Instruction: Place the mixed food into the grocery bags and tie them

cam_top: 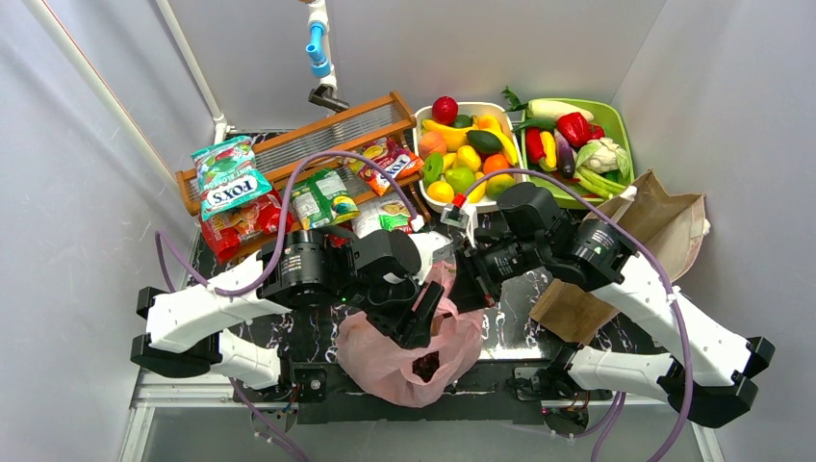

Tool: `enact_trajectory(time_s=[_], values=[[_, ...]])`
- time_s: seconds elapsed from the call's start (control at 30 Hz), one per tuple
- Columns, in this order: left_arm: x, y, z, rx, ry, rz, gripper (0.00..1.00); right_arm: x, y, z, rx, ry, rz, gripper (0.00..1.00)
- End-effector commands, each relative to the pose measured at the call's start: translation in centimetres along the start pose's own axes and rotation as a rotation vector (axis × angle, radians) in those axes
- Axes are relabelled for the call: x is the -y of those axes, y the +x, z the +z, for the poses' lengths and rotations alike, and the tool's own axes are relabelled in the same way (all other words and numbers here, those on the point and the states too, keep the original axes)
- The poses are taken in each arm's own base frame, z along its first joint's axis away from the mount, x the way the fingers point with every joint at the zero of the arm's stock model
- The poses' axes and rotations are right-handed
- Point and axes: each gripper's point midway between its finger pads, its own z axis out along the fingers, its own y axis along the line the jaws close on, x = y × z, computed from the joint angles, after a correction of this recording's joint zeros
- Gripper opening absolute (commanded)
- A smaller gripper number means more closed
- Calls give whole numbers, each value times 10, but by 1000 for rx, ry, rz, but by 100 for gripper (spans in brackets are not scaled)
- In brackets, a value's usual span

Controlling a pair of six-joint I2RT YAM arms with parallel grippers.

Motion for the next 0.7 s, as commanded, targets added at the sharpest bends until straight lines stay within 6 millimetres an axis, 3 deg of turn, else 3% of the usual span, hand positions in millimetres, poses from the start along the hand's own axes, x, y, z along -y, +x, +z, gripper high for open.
enact_trajectory(time_s=[0.0, 0.4, 0.67], values=[[-16, -12, -3, 71, -85, 37, 54, -20, -1, -5, 13, -98, -52, 1], [-22, -19, 3, 143, -82, 85, 47, -34, 7, 1, -48, -239, -9, 1], [-16, -13, 10, 151, -9, 125, 46, -37, 24, 0, -151, -295, 37, 1]])
